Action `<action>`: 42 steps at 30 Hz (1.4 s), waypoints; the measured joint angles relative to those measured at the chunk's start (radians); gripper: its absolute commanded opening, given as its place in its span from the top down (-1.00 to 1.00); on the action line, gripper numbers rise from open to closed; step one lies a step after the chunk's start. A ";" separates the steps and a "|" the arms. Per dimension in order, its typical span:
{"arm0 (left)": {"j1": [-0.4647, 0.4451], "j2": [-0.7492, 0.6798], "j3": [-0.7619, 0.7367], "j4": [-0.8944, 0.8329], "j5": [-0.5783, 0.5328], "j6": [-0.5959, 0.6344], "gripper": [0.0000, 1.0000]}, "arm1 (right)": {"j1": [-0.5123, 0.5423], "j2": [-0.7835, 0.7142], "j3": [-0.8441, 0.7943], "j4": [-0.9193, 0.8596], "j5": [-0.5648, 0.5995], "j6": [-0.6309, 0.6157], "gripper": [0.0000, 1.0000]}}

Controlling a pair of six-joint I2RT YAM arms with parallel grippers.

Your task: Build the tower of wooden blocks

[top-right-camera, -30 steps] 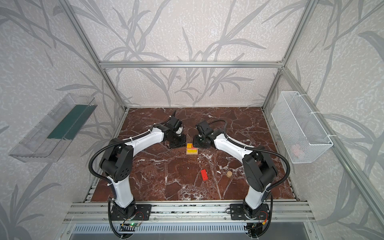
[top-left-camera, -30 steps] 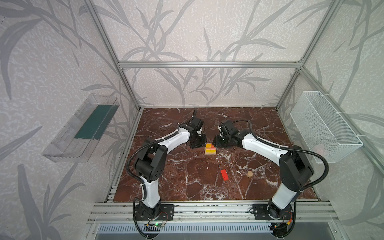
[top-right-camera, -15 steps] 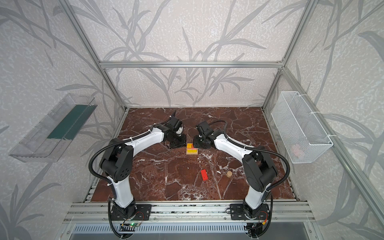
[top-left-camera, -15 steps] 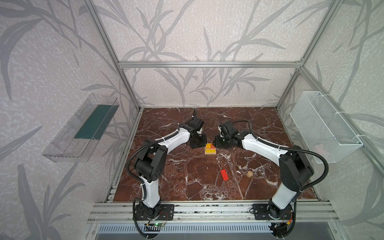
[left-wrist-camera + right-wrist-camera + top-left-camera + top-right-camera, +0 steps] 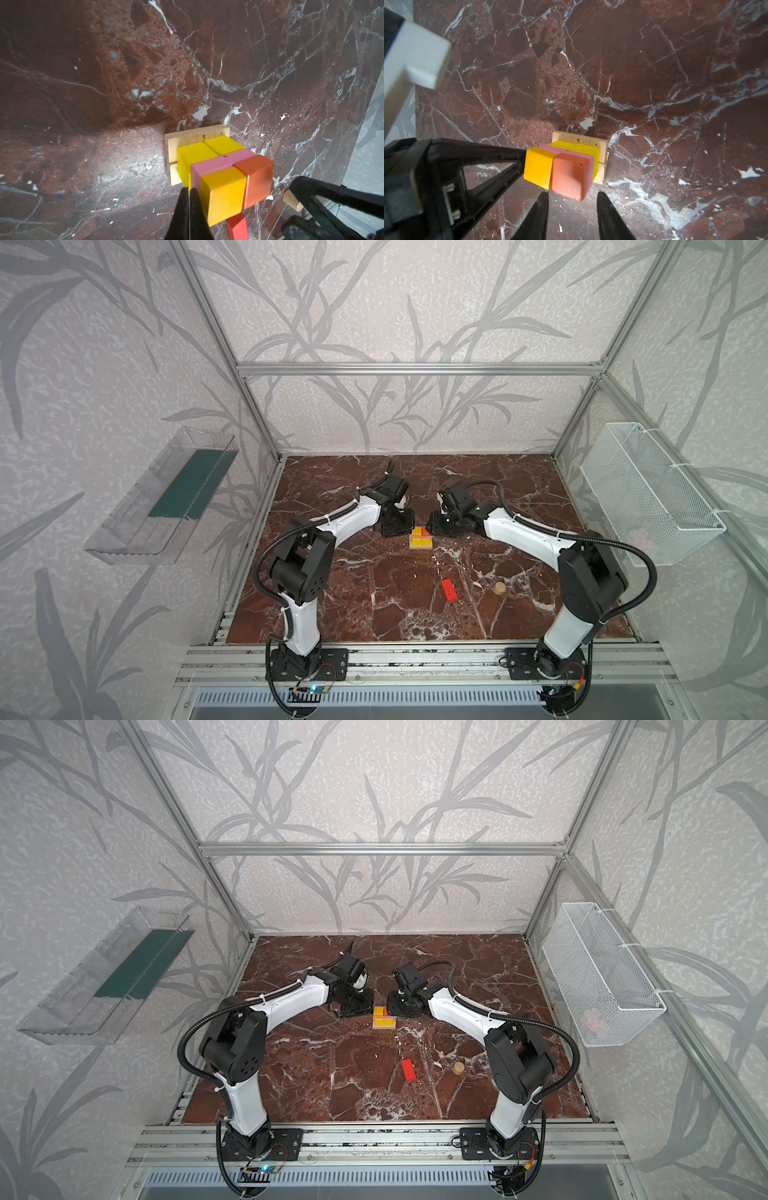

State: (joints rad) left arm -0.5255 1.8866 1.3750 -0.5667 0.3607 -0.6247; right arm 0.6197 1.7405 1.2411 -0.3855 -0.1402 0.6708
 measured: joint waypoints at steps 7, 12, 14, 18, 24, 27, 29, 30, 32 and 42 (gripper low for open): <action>-0.004 0.000 0.000 0.000 0.001 0.000 0.99 | 0.000 0.000 -0.001 0.000 0.000 0.005 0.20; -0.004 0.000 0.000 0.000 0.000 0.000 0.99 | 0.000 0.000 -0.001 0.000 -0.001 0.009 0.20; -0.004 0.000 0.000 0.000 0.000 0.000 0.99 | 0.000 0.000 -0.001 0.000 -0.001 0.010 0.20; -0.004 0.000 0.000 -0.001 0.000 0.000 0.98 | -0.001 0.000 -0.002 0.001 -0.001 0.010 0.20; -0.004 0.000 0.005 -0.005 -0.002 0.001 0.95 | -0.004 -0.010 -0.017 -0.001 0.001 0.011 0.19; -0.004 0.000 0.017 -0.007 -0.004 0.002 0.94 | -0.005 -0.042 -0.029 -0.005 0.003 0.011 0.17; -0.004 -0.005 0.019 -0.010 -0.014 0.004 0.92 | -0.005 -0.075 -0.039 -0.008 0.006 0.012 0.15; -0.004 -0.008 0.019 -0.013 -0.019 0.004 0.91 | -0.005 -0.092 -0.045 -0.008 0.008 0.013 0.14; -0.002 -0.020 0.019 -0.025 -0.030 0.006 0.90 | -0.002 -0.135 -0.061 -0.016 0.019 0.012 0.12; 0.021 -0.187 -0.003 -0.057 -0.082 0.025 0.88 | 0.143 -0.398 -0.252 -0.113 0.127 0.053 0.40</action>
State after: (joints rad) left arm -0.5049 1.6993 1.3724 -0.6235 0.2790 -0.5999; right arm 0.7624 1.3422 0.9890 -0.4984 -0.0132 0.7242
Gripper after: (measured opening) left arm 0.061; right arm 0.359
